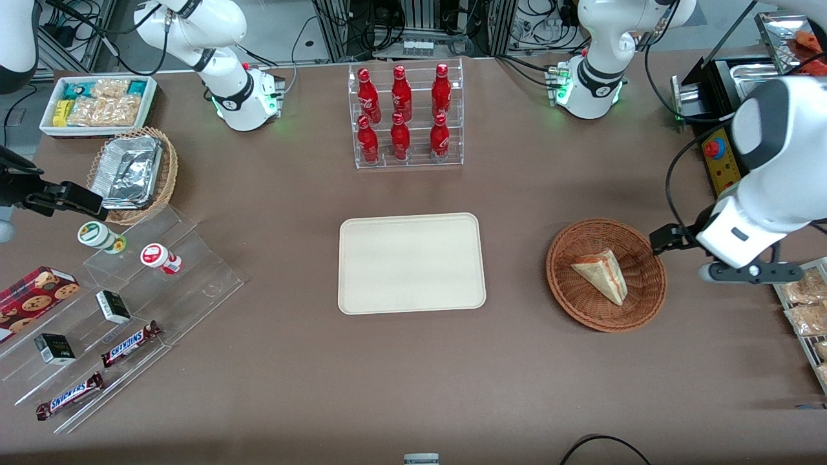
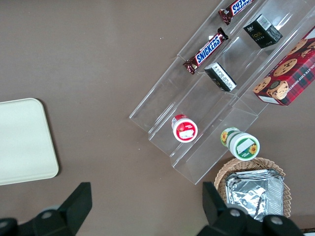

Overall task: Place sandwich from basket to tray
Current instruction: 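Move the left gripper over the wicker basket above the sandwich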

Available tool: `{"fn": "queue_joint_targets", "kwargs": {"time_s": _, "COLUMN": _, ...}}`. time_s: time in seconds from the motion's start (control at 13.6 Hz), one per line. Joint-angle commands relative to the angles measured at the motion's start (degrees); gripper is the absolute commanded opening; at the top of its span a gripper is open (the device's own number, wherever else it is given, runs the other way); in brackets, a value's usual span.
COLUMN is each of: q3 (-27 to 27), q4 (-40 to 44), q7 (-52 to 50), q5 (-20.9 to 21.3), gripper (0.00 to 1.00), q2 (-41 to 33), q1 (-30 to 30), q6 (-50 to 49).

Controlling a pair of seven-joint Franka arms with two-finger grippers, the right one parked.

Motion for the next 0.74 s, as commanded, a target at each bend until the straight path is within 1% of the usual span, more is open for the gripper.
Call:
{"fn": "queue_joint_targets", "kwargs": {"time_s": 0.0, "q3": 0.1, "q4": -6.2, "q7": -1.1, "q5": -0.1, "gripper": 1.0, "q2": -1.7, "q1": -0.3, "q6": 6.1}}
{"fn": "queue_joint_targets", "kwargs": {"time_s": 0.15, "q3": -0.7, "q4": -8.8, "q7": -4.7, "q5": 0.2, "gripper": 1.0, "q2": -1.2, "q1": -0.3, "q6": 9.4}}
{"fn": "queue_joint_targets", "kwargs": {"time_s": 0.29, "q3": -0.8, "q4": -13.1, "q7": -9.7, "q5": 0.0, "gripper": 1.0, "q2": -1.4, "q1": -0.3, "q6": 14.9}}
{"fn": "queue_joint_targets", "kwargs": {"time_s": 0.44, "q3": -2.0, "q4": -17.3, "q7": -18.3, "q5": -0.1, "gripper": 1.0, "q2": -1.5, "q1": -0.3, "q6": 21.0}}
{"fn": "queue_joint_targets", "kwargs": {"time_s": 0.66, "q3": -2.6, "q4": -23.6, "q7": -25.0, "q5": -0.1, "gripper": 1.0, "q2": -2.4, "q1": -0.3, "q6": 28.6}}
